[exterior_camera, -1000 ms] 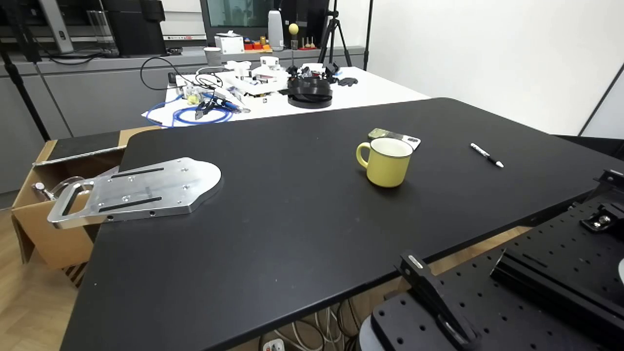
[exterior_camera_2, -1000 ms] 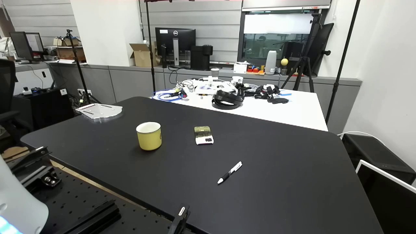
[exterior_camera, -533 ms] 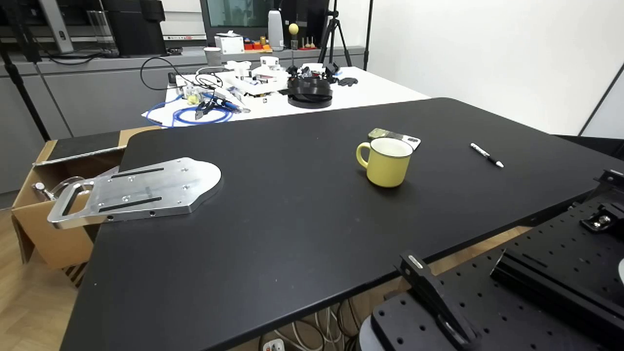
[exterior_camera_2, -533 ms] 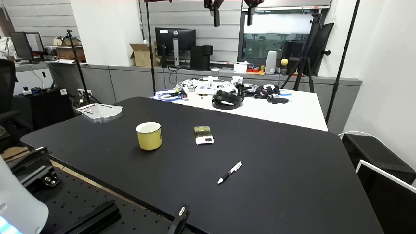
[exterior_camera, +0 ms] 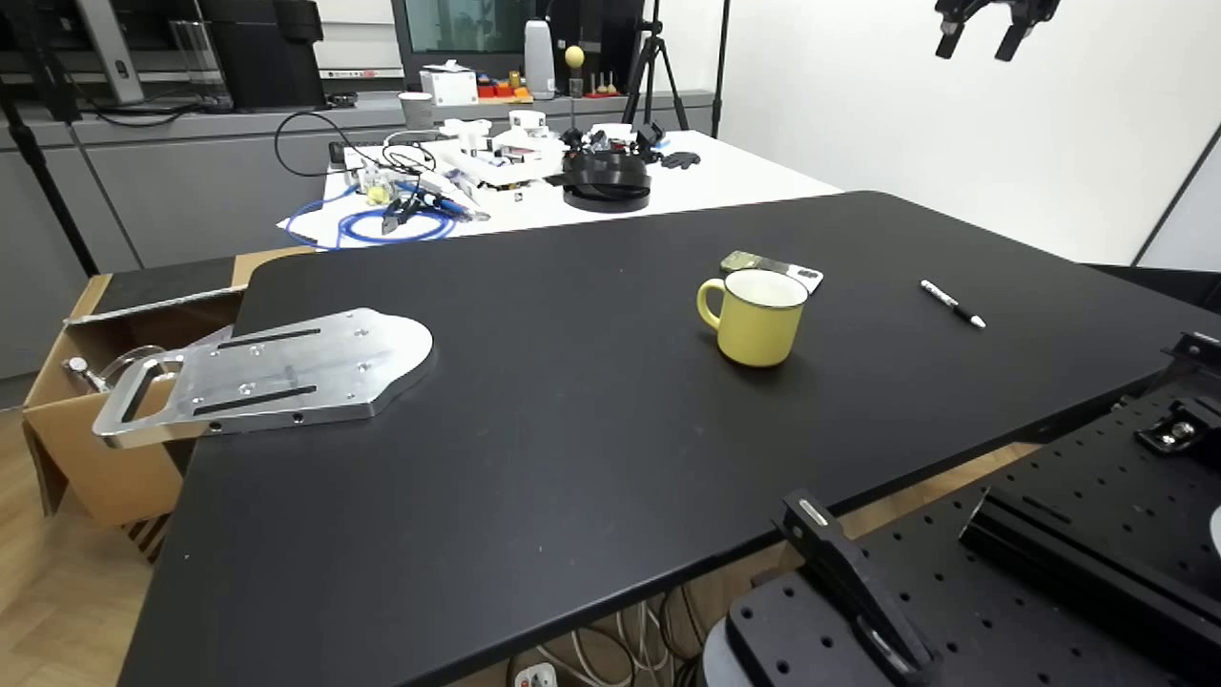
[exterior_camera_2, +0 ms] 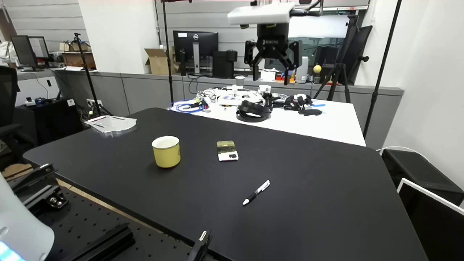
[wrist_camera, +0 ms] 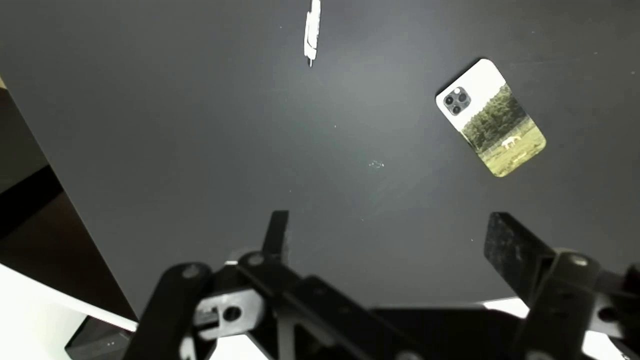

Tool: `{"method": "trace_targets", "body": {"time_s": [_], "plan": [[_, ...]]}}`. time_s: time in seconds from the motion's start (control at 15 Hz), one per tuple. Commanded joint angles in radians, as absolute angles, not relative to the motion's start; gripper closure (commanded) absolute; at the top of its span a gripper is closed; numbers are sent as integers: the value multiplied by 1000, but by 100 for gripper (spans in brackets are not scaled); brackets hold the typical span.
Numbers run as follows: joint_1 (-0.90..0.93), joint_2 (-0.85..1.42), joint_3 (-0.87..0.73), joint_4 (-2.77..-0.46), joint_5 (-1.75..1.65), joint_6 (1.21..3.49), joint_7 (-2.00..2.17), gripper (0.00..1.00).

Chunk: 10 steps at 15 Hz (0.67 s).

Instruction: Put the pen in the cup

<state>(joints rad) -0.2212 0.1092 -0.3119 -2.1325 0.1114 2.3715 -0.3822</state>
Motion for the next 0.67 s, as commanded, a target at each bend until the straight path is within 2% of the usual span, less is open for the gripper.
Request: {"method": "trace_targets", "body": {"time_s": [0.0,0.6], "plan": [[-258,181,-286,-2127,107,2407,-319,0],[-301,249,-281,-2162,73,2400,-274,0]]}}
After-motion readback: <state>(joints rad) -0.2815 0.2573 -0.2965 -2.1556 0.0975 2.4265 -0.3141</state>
